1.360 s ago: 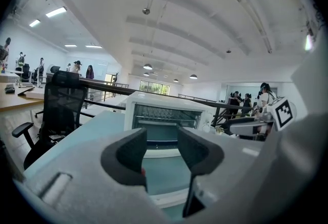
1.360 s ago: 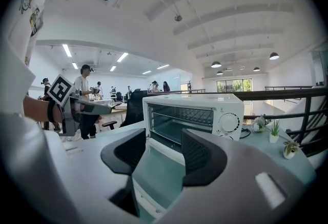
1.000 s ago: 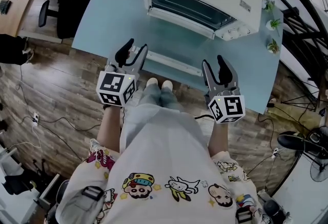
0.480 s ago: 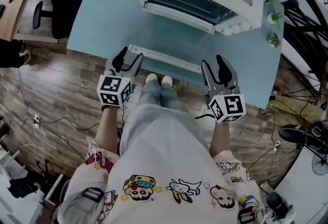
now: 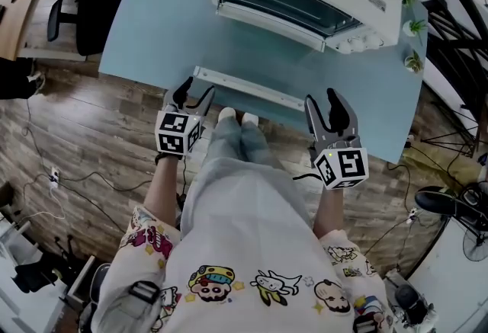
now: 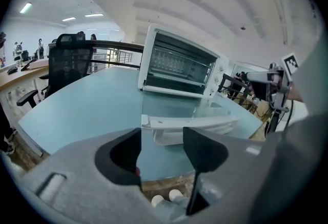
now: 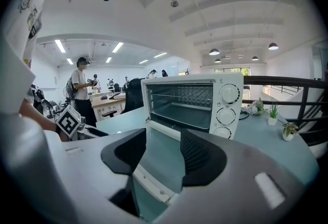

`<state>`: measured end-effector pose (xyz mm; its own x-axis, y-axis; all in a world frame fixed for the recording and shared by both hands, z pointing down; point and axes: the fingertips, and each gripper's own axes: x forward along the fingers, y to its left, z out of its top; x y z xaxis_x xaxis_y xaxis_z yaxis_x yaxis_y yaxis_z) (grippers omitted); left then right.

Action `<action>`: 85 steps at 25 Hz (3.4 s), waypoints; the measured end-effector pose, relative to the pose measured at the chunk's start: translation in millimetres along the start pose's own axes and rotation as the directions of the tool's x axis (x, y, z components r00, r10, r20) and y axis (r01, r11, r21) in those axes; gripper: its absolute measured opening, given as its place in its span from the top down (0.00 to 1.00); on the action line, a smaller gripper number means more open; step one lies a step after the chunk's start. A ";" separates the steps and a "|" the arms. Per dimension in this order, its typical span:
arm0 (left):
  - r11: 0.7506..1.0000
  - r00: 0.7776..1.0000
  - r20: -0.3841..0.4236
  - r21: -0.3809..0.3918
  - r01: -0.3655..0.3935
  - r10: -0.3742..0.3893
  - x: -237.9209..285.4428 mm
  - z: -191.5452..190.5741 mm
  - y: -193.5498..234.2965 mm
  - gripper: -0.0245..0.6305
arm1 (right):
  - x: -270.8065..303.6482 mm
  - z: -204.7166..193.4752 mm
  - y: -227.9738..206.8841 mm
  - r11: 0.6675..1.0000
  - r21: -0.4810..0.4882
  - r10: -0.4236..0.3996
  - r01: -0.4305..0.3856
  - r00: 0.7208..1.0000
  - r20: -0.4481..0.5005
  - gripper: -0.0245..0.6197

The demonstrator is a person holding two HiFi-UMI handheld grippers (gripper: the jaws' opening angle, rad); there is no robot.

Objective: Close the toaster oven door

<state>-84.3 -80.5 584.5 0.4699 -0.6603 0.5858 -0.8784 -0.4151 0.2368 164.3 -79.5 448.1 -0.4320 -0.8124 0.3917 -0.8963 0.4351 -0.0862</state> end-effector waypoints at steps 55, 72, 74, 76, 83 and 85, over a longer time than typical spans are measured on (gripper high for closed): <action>0.996 0.994 0.068 -0.019 -0.089 0.090 8.1 40.4 -2.3 0.83 | -18.1 -12.9 4.4 0.999 0.033 -0.028 0.028 1.000 -0.002 0.71; 0.991 0.980 0.151 -0.014 -0.133 0.134 -11.5 118.6 -12.5 0.84 | -24.1 10.8 -8.7 0.999 0.036 -0.033 0.030 0.997 0.068 0.71; 0.991 0.978 0.164 -0.011 -0.133 0.133 -11.8 129.7 -13.1 0.84 | -23.7 14.1 -10.4 0.999 0.032 -0.033 0.030 0.997 0.075 0.71; 0.991 0.976 0.174 -0.007 -0.131 0.130 -11.6 139.7 -13.4 0.84 | -23.1 17.3 -11.5 0.999 0.029 -0.033 0.030 0.996 0.085 0.71; 0.990 0.965 0.222 0.001 -0.140 0.136 -8.5 174.3 -14.2 0.84 | -22.5 24.8 -20.0 0.999 0.029 -0.045 0.042 0.993 0.108 0.71; 0.990 0.962 0.236 0.000 -0.141 0.137 -7.4 184.9 -14.4 0.84 | -22.7 25.7 -21.9 0.998 0.035 -0.049 0.046 0.993 0.112 0.71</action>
<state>-59.1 -185.3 433.5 0.3523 -0.8400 0.4127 -0.9359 -0.3181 0.1514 191.1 -80.5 417.6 -0.3958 -0.8711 0.2907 -0.9180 0.3838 -0.0997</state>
